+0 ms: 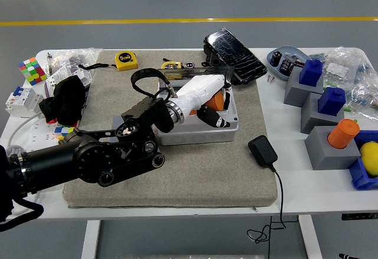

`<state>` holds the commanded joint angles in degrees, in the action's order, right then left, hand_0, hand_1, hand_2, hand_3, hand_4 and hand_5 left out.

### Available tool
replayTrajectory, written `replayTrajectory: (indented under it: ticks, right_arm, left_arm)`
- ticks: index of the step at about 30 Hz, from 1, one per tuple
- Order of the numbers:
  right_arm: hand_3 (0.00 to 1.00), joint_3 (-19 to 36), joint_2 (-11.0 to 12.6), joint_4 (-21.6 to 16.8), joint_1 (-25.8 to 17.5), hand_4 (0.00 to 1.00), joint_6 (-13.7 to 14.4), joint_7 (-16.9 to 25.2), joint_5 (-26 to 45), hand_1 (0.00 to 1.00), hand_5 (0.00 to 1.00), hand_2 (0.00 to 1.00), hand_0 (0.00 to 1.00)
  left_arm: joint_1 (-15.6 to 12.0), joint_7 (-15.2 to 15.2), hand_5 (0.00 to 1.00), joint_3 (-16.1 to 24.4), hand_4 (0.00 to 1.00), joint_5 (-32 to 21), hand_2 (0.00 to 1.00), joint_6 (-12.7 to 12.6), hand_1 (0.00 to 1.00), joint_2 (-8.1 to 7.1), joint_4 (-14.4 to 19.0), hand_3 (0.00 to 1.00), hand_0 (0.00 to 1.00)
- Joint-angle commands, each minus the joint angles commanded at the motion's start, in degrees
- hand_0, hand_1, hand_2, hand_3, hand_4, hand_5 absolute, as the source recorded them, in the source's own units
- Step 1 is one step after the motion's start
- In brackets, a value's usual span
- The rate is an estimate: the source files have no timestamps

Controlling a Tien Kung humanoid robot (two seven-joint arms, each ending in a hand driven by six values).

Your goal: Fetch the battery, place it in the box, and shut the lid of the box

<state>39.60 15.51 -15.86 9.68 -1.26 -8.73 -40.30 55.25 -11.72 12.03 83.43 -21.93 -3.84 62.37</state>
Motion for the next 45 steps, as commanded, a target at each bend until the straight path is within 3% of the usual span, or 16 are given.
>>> replayTrajectory:
  ticks: [2, 3, 8, 9, 13, 14, 15, 20, 25, 31, 32, 33, 38, 39, 44, 45]
  right_arm:
    - [0.536, -0.1, 0.0, -0.1, 0.0, 0.904, 0.0, 0.0, 0.0, 0.673, 0.483, 0.688, 0.667]
    - [0.536, -0.1, 0.1, -0.1, 0.1, 0.904, 0.0, 0.0, -0.1, 0.673, 0.482, 0.688, 0.666]
    - [0.536, 0.2, 0.1, -0.4, 0.0, 0.904, 0.1, 0.0, -0.4, 0.673, 0.482, 0.688, 0.666]
    - [0.537, 0.2, 0.1, -0.4, 0.0, 0.904, 0.1, 0.0, -0.4, 0.673, 0.481, 0.688, 0.666]
    - [0.537, 0.2, 0.1, -0.5, -0.1, 0.904, 0.1, 0.0, -0.5, 0.673, 0.481, 0.688, 0.666]
    - [0.537, 0.2, 0.1, -0.5, -0.1, 0.904, 0.1, 0.0, -0.5, 0.673, 0.481, 0.688, 0.666]
    - [0.536, 0.2, 0.1, -0.6, -0.1, 0.905, 0.1, 0.0, -0.5, 0.674, 0.481, 0.688, 0.666]
    - [0.536, 0.4, 0.1, -0.9, 0.0, 0.905, 0.2, 0.0, -0.8, 0.674, 0.481, 0.688, 0.666]
    - [0.536, 0.7, 0.1, -1.1, -0.1, 0.905, 0.2, 0.0, -1.0, 0.673, 0.482, 0.688, 0.667]
    - [0.536, 0.9, 0.0, -1.0, -0.2, 0.905, 0.2, 0.0, -1.0, 0.673, 0.481, 0.688, 0.666]
    - [0.536, 1.1, 0.0, -1.0, -0.2, 0.905, 0.2, 0.0, -1.0, 0.673, 0.481, 0.688, 0.666]
    - [0.536, 1.3, 0.0, -1.1, -0.2, 0.905, 0.2, 0.0, -1.1, 0.674, 0.482, 0.687, 0.667]
    - [0.536, 1.7, -0.2, -1.0, -0.4, 0.905, 0.2, 0.0, -1.1, 0.674, 0.482, 0.687, 0.667]
    - [0.535, 1.7, -0.2, -0.9, -0.5, 0.904, 0.2, 0.0, -1.1, 0.673, 0.483, 0.688, 0.667]
    - [0.535, 2.2, -0.3, -1.0, -0.5, 0.904, 0.2, 0.0, -1.3, 0.673, 0.483, 0.688, 0.667]
    - [0.536, 2.3, -0.3, -1.1, -0.5, 0.905, 0.2, 0.0, -1.3, 0.674, 0.481, 0.688, 0.667]
  left_arm:
    - [0.4, 0.7, 0.002, -0.6, 0.998, 1.7, 0.167, -0.1, 0.021, 0.59, -0.9, 0.201, 0.02]
    - [0.5, 0.9, 0.033, -0.8, 0.998, 2.5, 0.253, -0.2, 0.145, 0.72, -1.0, 0.298, 0.112]
    - [0.2, 1.9, 0.033, -1.3, 0.998, 8.4, 0.253, -0.3, 0.145, 0.66, -1.0, 0.298, 0.112]
    - [0.3, 1.9, 0.112, -1.3, 0.998, 9.8, 0.36, -0.3, 0.308, 0.62, -0.9, 0.423, 0.224]
    - [0.4, 0.4, 0.112, -1.6, 0.998, 15.3, 0.36, 0.4, 0.308, 0.54, -1.4, 0.423, 0.224]
    - [0.4, 0.1, 0.112, -1.6, 0.998, 15.6, 0.36, 0.5, 0.308, 0.56, -1.6, 0.423, 0.224]
    - [0.4, -0.4, 0.167, -1.7, 0.998, 15.5, 0.383, 0.8, 0.398, 0.58, -2.0, 0.463, 0.269]
    - [0.2, -1.3, 0.167, -1.8, 0.998, 14.7, 0.383, 1.4, 0.398, 0.55, -3.3, 0.463, 0.269]
    - [-0.3, -1.3, 0.18, -0.4, 0.998, 14.9, 0.404, 1.3, 0.431, -0.13, -1.9, 0.489, 0.282]
    - [-1.3, -0.5, 0.205, 3.8, 0.998, 16.2, 0.421, 0.6, 0.445, -0.82, 1.3, 0.528, 0.285]
    - [-1.7, 0.2, 0.205, 4.9, 0.998, 16.6, 0.421, 0.0, 0.445, -1.32, 2.6, 0.528, 0.285]
    - [-2.1, 1.1, 0.271, 6.1, 0.998, 17.0, 0.448, -0.7, 0.475, -1.84, 4.0, 0.594, 0.291]
    - [-4.1, 5.1, 0.271, 12.0, 0.998, 18.2, 0.448, -3.8, 0.475, -4.08, 9.6, 0.594, 0.291]
    - [-4.3, 4.9, 0.353, 12.7, 0.998, 18.3, 0.603, -3.7, 0.637, -4.33, 10.0, 0.676, 0.476]
    - [-6.6, 2.3, 0.353, 18.0, 0.998, 18.8, 0.603, -1.2, 0.637, -6.36, 11.3, 0.676, 0.476]
    - [-6.9, 2.3, 0.371, 18.4, 0.998, 18.8, 0.648, -1.0, 0.664, -6.7, 11.4, 0.71, 0.532]
